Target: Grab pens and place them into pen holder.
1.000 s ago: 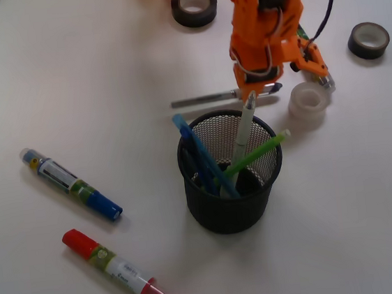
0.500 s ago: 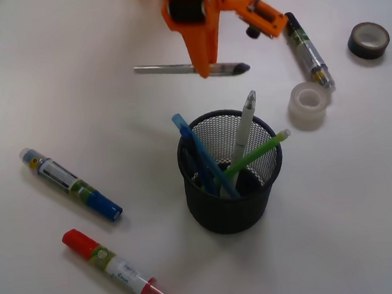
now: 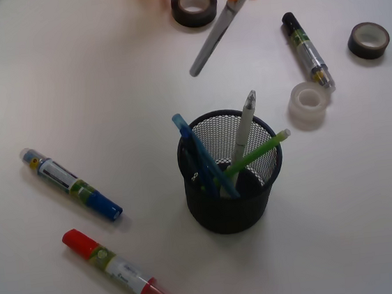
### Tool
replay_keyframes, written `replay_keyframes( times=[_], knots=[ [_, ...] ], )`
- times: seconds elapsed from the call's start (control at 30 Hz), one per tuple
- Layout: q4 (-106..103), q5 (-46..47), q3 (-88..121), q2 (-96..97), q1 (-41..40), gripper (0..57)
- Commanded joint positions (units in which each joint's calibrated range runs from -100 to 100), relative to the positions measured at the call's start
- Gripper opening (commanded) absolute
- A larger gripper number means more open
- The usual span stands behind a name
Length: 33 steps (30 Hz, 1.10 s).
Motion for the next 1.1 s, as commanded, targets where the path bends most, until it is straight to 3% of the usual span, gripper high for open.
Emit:
replay_keyframes(
  times=[0.0,0.23,0.5,0.53,0.67,0.83,0.97,1.07],
  knots=[
    [-15.71,-2.05,-0.73,4.82,0.08,0.3],
    [-34.44,-4.84,-1.00,20.03,0.08,0.3],
    [-40.04,-8.30,-1.00,29.89,0.08,0.6],
    [-40.04,-8.74,-1.00,30.57,0.08,1.4],
    [-40.30,-8.74,-2.09,32.36,0.08,14.9],
    [-38.37,-1.51,-8.25,32.78,0.08,21.0],
    [-26.65,7.72,-17.76,30.32,-0.22,19.6],
    [-12.92,16.41,-23.74,25.98,-0.52,11.3]
  ],
)
